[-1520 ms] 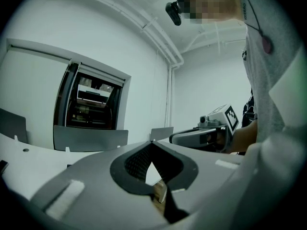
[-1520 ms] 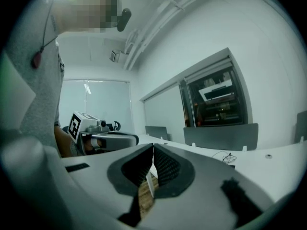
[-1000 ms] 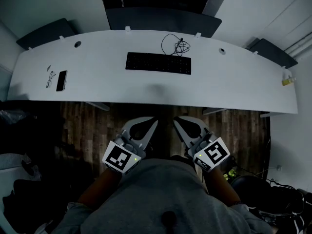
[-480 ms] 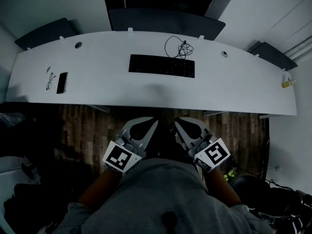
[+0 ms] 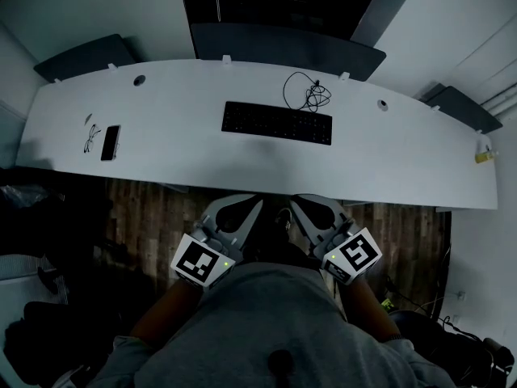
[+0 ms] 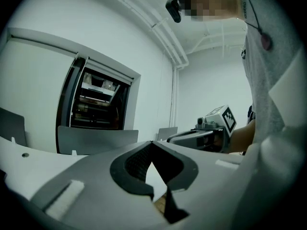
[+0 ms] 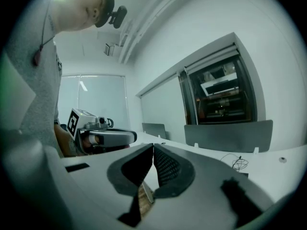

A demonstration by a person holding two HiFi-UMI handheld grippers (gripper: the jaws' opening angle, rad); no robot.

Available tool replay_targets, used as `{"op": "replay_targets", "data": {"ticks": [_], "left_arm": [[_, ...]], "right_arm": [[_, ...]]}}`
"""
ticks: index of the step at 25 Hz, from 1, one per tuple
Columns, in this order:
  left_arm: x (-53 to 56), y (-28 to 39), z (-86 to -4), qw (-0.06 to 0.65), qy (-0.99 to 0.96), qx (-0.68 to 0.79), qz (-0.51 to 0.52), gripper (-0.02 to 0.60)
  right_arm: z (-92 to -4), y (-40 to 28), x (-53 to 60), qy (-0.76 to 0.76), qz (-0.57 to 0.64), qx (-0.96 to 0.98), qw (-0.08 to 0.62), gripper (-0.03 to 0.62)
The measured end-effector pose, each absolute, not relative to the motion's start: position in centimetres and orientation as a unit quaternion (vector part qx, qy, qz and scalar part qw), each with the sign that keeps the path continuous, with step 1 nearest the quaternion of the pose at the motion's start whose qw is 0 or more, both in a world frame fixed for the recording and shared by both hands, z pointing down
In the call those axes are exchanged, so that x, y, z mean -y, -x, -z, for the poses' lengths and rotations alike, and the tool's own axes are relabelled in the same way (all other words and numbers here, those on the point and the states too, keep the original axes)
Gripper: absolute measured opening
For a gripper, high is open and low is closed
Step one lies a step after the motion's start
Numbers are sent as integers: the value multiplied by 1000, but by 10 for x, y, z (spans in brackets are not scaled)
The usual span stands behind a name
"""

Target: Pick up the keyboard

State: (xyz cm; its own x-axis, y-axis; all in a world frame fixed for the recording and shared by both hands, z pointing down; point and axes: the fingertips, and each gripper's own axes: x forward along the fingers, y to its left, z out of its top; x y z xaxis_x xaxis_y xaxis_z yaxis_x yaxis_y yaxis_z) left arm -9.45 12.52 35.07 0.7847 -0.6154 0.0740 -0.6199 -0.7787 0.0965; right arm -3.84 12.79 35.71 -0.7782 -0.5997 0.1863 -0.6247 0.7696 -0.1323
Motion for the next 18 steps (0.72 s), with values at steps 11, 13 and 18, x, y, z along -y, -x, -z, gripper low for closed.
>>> {"op": "replay_targets", "data": {"ticks": [11, 13, 18], "left_arm": [[-65, 71, -351, 72, -937, 341, -38, 5], [-54, 66, -354, 73, -936, 342, -46, 5], [-23, 48, -357, 66, -933, 352, -48, 5]], "right_arm": [[-361, 14, -61, -316, -102, 941, 59, 15], [-362, 8, -49, -315, -105, 941, 61, 15], [-367, -12, -19, -306, -111, 943, 63, 15]]}}
